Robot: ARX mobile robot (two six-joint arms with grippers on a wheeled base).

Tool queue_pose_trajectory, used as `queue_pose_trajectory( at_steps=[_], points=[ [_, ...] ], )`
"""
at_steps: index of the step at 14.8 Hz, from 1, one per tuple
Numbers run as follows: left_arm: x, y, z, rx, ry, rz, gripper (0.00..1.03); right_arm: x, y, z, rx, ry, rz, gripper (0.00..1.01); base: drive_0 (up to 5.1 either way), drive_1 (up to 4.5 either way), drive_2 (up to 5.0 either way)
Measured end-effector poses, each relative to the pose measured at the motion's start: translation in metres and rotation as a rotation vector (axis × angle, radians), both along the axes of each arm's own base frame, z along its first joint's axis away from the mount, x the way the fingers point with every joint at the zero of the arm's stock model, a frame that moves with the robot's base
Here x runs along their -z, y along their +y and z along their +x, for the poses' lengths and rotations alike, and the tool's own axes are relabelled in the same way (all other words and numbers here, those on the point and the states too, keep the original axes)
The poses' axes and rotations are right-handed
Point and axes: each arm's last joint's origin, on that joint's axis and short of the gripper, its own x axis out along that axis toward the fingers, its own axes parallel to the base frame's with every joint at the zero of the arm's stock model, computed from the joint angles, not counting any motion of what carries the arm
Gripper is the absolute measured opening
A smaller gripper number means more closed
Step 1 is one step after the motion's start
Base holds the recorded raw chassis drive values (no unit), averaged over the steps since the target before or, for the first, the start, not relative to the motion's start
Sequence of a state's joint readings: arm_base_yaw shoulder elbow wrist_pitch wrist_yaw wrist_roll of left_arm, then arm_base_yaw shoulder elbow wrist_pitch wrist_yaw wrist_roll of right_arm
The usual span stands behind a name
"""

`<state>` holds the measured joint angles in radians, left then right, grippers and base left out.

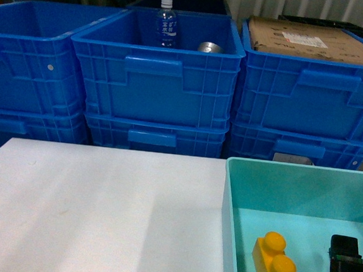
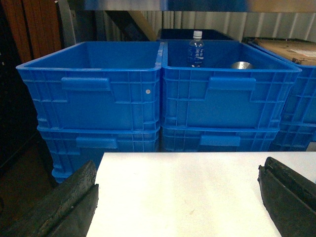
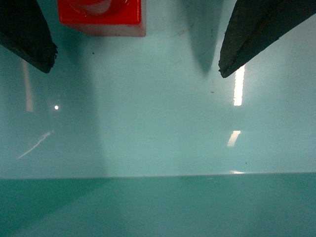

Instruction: Pick red block from blue box to shelf

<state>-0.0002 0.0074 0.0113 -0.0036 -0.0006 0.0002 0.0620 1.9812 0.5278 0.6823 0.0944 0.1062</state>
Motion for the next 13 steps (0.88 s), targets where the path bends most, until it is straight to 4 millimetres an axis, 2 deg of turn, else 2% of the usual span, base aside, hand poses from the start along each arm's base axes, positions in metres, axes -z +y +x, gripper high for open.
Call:
queue_pose_trajectory(
  at_steps=[6, 9, 12, 13],
  points=[
    [0.000, 0.000, 0.000, 0.000, 0.000, 0.000, 0.98, 0.004, -0.010, 0.000, 0.041, -0.026, -0.015, 0.98, 0.0, 0.00, 0.0],
    [0.000, 0.000, 0.000, 0.000, 0.000, 0.000, 0.98, 0.005, -0.011, 0.000, 0.029, -0.048, -0.024, 0.61, 0.0, 0.00, 0.0],
    [0.000, 0.000, 0.000, 0.000, 0.000, 0.000, 0.98, 0.005, -0.010, 0.000, 0.021, -0.052, -0.025, 0.29, 0.0, 0.00, 0.0],
    [0.000, 0.000, 0.000, 0.000, 0.000, 0.000, 0.98, 0.005, -0.008, 0.001, 0.015, -0.058, -0.026, 0.28, 0.0, 0.00, 0.0]
  ],
)
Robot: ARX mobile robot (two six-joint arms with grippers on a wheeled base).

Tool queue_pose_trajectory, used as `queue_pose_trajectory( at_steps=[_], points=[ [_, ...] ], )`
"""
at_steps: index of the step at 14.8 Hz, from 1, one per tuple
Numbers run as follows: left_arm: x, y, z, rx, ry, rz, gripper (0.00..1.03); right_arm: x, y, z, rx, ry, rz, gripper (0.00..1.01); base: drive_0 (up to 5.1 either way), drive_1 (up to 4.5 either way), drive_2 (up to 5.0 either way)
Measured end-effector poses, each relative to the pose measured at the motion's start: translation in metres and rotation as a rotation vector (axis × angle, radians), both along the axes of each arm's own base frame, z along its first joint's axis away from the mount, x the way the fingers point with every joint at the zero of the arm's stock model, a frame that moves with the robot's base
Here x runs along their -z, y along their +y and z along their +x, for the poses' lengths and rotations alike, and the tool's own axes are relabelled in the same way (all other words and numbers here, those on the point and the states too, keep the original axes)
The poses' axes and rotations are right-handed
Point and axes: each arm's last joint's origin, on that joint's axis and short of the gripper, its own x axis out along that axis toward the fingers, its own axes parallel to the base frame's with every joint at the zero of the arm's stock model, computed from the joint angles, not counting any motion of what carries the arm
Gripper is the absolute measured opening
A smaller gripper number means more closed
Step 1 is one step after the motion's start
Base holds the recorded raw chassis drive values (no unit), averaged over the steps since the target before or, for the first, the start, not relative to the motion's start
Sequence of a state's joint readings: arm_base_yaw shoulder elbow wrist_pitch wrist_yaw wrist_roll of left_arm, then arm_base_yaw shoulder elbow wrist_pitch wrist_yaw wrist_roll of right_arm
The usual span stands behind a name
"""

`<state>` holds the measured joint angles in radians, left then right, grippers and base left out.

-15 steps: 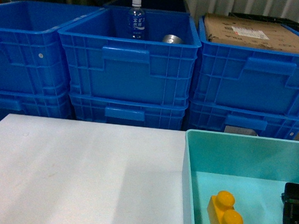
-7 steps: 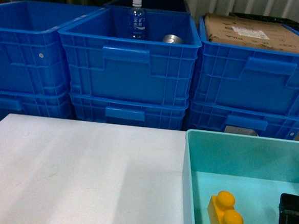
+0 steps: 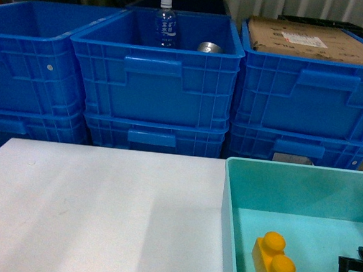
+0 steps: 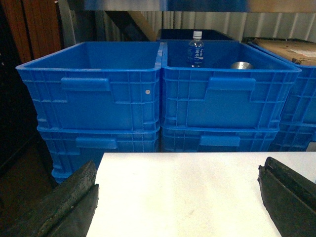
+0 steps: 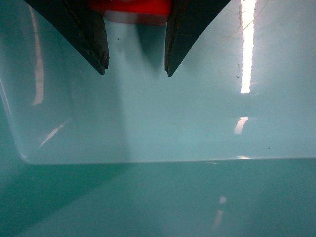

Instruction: Pick red block from blue box to shelf

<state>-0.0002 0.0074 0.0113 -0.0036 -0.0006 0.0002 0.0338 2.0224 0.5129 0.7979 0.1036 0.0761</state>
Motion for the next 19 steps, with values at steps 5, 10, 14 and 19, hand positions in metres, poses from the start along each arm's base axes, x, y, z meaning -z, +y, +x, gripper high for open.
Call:
queue_pose_trajectory(
  at_steps=[5, 10, 14, 19],
  points=[
    [0.000, 0.000, 0.000, 0.000, 0.000, 0.000, 0.98, -0.188, -0.010, -0.079, -0.114, -0.513, -0.002, 0.28, 0.0, 0.00, 0.0],
    [0.000, 0.000, 0.000, 0.000, 0.000, 0.000, 0.98, -0.186, -0.018, -0.114, -0.101, -0.538, 0.002, 0.28, 0.0, 0.00, 0.0],
    [0.000, 0.000, 0.000, 0.000, 0.000, 0.000, 0.98, -0.187, -0.016, -0.118, -0.104, -0.543, 0.010, 0.28, 0.0, 0.00, 0.0],
    [0.000, 0.000, 0.000, 0.000, 0.000, 0.000, 0.98, -0.184, -0.008, -0.122, -0.106, -0.539, 0.034, 0.28, 0.0, 0.00, 0.0]
  ],
)
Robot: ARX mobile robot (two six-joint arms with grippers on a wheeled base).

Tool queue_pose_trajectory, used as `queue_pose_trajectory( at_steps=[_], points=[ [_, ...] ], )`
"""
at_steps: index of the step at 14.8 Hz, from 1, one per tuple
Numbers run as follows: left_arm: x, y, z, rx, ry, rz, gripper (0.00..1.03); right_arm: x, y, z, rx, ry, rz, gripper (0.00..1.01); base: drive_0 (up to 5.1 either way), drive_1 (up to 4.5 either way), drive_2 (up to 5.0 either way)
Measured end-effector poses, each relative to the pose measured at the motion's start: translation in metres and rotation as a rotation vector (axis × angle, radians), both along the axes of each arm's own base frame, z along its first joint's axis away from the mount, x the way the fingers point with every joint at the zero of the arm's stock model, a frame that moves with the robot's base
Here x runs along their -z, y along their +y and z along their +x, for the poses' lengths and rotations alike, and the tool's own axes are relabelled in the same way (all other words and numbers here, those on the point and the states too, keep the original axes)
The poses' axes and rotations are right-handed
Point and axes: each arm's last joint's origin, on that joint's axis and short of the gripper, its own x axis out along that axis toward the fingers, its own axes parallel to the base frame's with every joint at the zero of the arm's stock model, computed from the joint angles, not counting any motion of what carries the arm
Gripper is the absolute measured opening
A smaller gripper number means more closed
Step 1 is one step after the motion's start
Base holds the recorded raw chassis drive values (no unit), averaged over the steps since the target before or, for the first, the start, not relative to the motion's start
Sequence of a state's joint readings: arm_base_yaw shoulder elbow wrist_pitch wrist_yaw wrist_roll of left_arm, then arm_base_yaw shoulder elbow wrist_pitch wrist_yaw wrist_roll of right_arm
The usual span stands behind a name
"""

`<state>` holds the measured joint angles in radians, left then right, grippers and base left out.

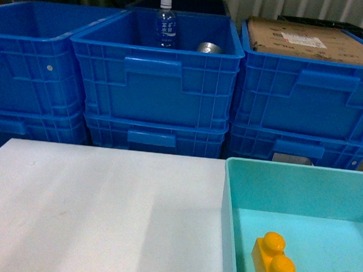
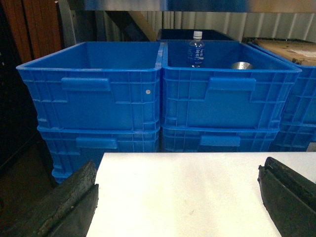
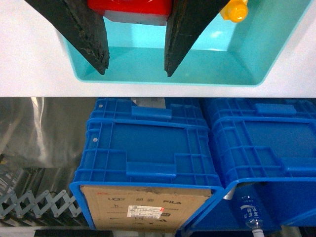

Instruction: Pick red block from blue box to shelf

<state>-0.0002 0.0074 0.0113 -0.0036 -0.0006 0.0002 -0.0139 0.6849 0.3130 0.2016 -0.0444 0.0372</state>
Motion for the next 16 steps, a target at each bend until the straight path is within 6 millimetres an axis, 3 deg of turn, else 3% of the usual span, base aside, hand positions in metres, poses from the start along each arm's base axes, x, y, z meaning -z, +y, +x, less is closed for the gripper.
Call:
queue_pose_trajectory(
  at_steps=[16],
  points=[
    [0.0000, 0.0000, 0.0000, 0.000, 0.000, 0.000, 0.98, 0.0102, -0.0029, 0.0036, 0.030, 0.003, 0.004, 0.27, 0.0, 0.00, 0.0]
  ],
)
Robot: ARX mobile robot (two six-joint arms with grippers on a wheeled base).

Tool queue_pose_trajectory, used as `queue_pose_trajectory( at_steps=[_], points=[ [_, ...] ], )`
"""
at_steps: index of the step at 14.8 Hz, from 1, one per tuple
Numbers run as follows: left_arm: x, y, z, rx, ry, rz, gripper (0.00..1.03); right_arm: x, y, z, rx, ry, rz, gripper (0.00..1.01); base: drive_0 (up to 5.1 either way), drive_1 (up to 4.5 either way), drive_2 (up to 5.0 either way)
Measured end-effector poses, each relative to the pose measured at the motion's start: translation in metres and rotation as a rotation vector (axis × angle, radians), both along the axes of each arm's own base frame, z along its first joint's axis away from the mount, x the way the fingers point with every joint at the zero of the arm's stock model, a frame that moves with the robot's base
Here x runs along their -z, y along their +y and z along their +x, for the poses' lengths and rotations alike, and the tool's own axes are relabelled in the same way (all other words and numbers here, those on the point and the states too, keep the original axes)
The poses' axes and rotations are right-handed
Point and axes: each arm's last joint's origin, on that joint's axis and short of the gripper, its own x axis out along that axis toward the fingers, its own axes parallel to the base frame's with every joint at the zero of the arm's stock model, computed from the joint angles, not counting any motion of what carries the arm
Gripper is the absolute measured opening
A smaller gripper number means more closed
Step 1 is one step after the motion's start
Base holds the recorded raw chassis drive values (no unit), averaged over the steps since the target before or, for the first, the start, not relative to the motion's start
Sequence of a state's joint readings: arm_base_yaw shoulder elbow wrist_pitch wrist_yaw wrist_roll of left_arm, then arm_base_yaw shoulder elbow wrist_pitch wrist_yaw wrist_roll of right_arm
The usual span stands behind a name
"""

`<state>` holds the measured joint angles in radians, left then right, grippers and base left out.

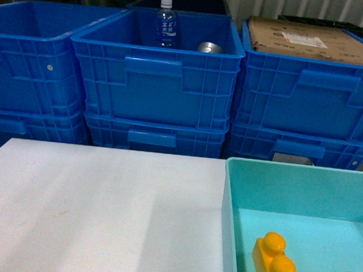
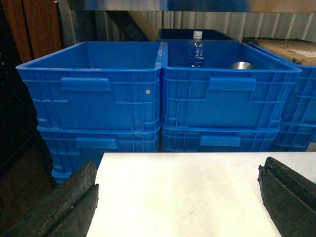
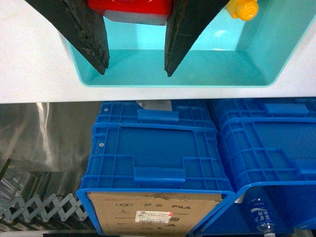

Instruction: Pick red block from blue box to shelf

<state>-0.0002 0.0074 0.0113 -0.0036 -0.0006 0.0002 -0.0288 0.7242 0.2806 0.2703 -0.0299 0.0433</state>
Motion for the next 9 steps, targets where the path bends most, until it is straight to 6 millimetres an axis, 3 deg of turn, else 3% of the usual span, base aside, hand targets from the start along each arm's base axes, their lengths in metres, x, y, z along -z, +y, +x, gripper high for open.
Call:
queue_pose_trajectory(
  at_steps=[9],
  points=[
    [0.0000, 0.0000, 0.0000, 0.000, 0.000, 0.000, 0.98, -0.0009, 0.0007, -0.0005, 0.021, -0.007, -0.024, 0.27, 0.0, 0.00, 0.0]
  ],
)
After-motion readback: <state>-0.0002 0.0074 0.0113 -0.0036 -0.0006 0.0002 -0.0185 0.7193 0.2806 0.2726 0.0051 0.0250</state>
